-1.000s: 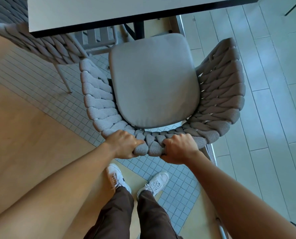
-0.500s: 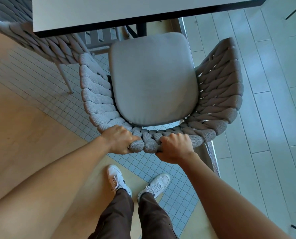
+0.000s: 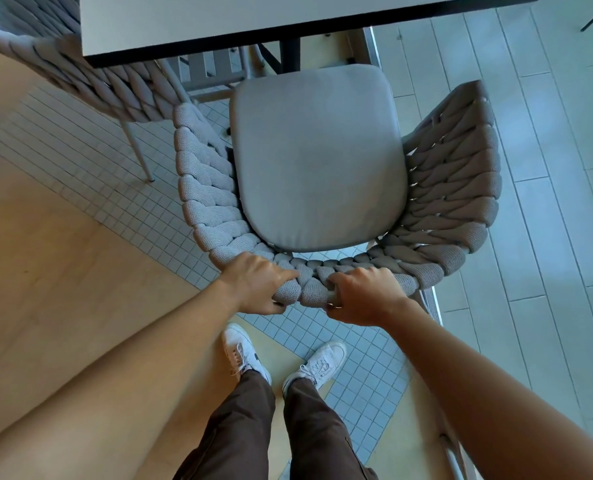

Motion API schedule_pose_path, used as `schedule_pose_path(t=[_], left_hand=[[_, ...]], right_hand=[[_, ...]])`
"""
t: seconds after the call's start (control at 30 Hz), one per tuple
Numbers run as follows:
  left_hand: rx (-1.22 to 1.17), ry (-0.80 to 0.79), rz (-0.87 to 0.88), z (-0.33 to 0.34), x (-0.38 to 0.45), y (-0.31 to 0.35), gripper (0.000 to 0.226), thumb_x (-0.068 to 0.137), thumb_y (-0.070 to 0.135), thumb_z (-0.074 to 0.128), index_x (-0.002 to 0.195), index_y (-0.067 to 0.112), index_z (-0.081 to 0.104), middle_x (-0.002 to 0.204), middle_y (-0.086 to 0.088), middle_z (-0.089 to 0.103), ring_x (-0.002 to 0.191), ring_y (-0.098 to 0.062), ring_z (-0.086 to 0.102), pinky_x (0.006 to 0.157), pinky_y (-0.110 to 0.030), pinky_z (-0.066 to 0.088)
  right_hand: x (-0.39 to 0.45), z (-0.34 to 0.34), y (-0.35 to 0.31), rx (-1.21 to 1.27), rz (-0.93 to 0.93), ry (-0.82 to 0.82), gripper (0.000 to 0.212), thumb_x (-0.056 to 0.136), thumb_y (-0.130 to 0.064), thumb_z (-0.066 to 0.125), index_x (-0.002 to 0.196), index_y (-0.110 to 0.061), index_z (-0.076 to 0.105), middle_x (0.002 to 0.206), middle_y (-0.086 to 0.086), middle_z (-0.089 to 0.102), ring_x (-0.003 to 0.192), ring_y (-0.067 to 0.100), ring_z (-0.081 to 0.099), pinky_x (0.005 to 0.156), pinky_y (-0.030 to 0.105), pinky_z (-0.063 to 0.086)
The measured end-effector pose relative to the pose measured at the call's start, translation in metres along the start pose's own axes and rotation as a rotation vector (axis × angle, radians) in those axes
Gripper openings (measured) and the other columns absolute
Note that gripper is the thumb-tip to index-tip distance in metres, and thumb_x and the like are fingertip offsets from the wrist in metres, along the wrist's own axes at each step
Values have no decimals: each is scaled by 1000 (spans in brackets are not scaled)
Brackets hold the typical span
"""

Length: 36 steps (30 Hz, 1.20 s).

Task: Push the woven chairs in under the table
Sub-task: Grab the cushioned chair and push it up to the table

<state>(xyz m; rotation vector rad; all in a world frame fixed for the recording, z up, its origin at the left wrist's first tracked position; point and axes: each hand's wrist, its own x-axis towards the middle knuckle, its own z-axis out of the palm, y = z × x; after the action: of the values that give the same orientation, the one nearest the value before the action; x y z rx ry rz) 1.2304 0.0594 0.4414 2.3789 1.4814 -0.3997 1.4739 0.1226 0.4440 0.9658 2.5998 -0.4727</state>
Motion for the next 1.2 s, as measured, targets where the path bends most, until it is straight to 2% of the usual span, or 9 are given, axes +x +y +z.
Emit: schedule_pose_path(t=[0.13, 0.27, 0.47, 0.6, 0.83, 0.93, 1.03, 1.1, 1.2], left_hand=[[-74, 105, -23, -3, 16, 46, 84, 82, 78, 46, 149, 28, 42, 128, 7, 69, 106, -18, 69, 79, -34, 57], [-90, 59, -191, -6, 40, 85, 86, 80, 90, 36, 136, 26, 53, 116, 2, 71, 97, -24, 70, 75, -34, 55], [-6, 88, -159, -3, 48, 83, 82, 83, 89, 27, 121, 27, 64, 96, 3, 75, 81, -23, 72, 64, -31, 49], [3, 94, -158, -3, 50, 85, 84, 82, 90, 25, 123, 27, 63, 96, 4, 75, 81, -23, 72, 60, -29, 38], [0, 87, -166, -3, 56, 89, 83, 82, 90, 28, 117, 26, 66, 91, 3, 74, 78, -23, 72, 59, -29, 37], [-7, 105, -164, -1, 55, 88, 83, 82, 90, 28, 119, 26, 65, 93, 3, 74, 79, -23, 72, 60, -30, 41], [-55, 81, -183, -3, 54, 85, 86, 80, 91, 31, 130, 28, 60, 106, 4, 74, 91, -25, 71, 67, -33, 46], [-111, 32, -187, -9, 49, 82, 90, 77, 93, 32, 137, 30, 54, 118, 5, 71, 100, -26, 69, 76, -36, 49], [-166, 7, -204, -24, 35, 72, 89, 77, 95, 26, 138, 37, 53, 125, 7, 68, 112, -23, 65, 88, -39, 50]], right_hand=[[-18, -4, 33, -66, -66, 22, 57, 75, -76, 55, 113, -34, 60, 103, -12, 70, 92, 20, 69, 67, 31, 44], [-34, -10, 72, -122, -34, 95, 51, 73, -72, 63, 91, -25, 69, 87, -7, 73, 81, 23, 71, 76, 33, 52], [-30, -9, 86, -164, -10, 39, 53, 71, -68, 45, 90, -25, 69, 79, -7, 72, 72, 25, 70, 64, 29, 50], [-29, -11, 90, -194, -20, 20, 51, 68, -68, 50, 88, -25, 70, 74, -7, 71, 68, 24, 70, 59, 27, 41], [-32, -11, 94, -166, 25, 56, 48, 66, -67, 55, 87, -27, 70, 74, -8, 71, 69, 23, 70, 60, 27, 47], [-34, -10, 90, -177, 55, 29, 52, 66, -72, 52, 90, -29, 68, 80, -11, 72, 75, 20, 70, 65, 28, 50], [-32, -17, 86, -199, 69, -31, 57, 67, -79, 52, 97, -31, 64, 92, -14, 71, 86, 16, 68, 78, 31, 52], [-33, -27, 79, -172, 81, -109, 69, 64, -90, 52, 101, -33, 64, 98, -17, 69, 92, 15, 67, 85, 33, 50], [-36, -44, 69, -81, 107, -197, 89, 60, -103, 35, 112, -36, 65, 103, -13, 69, 95, 15, 65, 85, 35, 49]])
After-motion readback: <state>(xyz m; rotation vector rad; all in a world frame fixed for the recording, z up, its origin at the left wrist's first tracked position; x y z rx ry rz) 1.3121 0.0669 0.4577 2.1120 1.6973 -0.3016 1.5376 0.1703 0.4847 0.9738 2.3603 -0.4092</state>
